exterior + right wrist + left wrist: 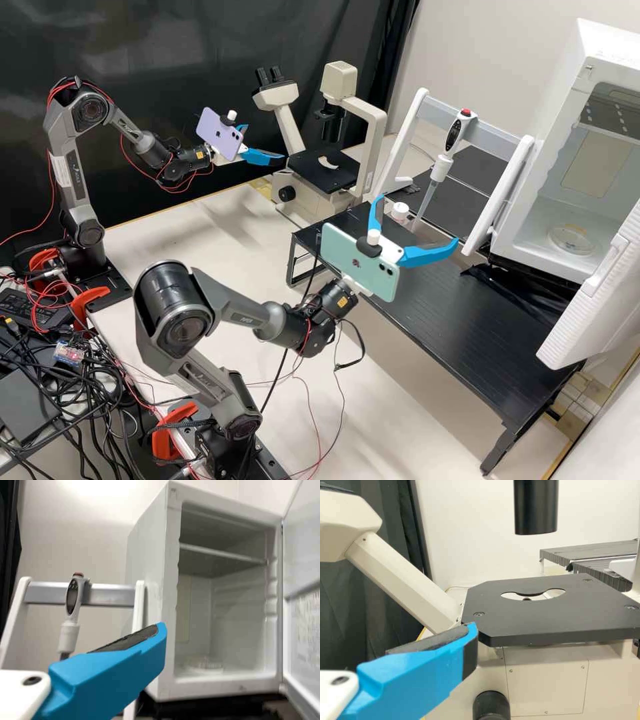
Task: Move the petri dish to the incubator
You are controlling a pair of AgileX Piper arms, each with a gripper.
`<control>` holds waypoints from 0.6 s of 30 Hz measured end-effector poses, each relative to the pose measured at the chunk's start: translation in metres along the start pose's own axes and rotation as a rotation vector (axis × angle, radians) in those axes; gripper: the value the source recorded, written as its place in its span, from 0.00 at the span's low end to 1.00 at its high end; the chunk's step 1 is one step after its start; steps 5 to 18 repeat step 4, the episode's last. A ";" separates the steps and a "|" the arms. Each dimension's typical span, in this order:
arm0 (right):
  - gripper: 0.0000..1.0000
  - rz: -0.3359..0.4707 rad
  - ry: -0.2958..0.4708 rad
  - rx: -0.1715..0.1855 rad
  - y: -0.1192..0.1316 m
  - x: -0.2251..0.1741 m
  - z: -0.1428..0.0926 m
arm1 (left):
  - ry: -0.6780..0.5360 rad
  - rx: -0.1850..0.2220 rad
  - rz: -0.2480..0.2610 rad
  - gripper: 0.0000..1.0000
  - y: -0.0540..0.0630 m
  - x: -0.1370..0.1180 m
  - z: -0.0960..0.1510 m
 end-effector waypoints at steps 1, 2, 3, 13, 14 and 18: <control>1.00 -0.007 -0.002 0.005 -0.002 -0.005 0.000 | 0.000 0.000 0.000 1.00 0.000 0.000 0.000; 1.00 -0.012 -0.004 0.007 -0.003 -0.008 0.000 | 0.000 0.000 0.000 1.00 0.000 0.000 0.000; 1.00 -0.027 -0.009 0.015 -0.007 -0.014 0.000 | 0.000 0.000 0.000 1.00 0.000 0.000 0.000; 1.00 -0.029 -0.010 0.016 -0.008 -0.015 0.000 | 0.000 0.000 0.000 1.00 0.000 0.000 0.000; 1.00 -0.029 -0.010 0.016 -0.008 -0.015 0.000 | 0.000 0.000 0.000 1.00 0.000 0.000 0.000; 1.00 -0.029 -0.010 0.016 -0.008 -0.015 0.000 | 0.000 0.000 0.000 1.00 0.000 0.000 0.000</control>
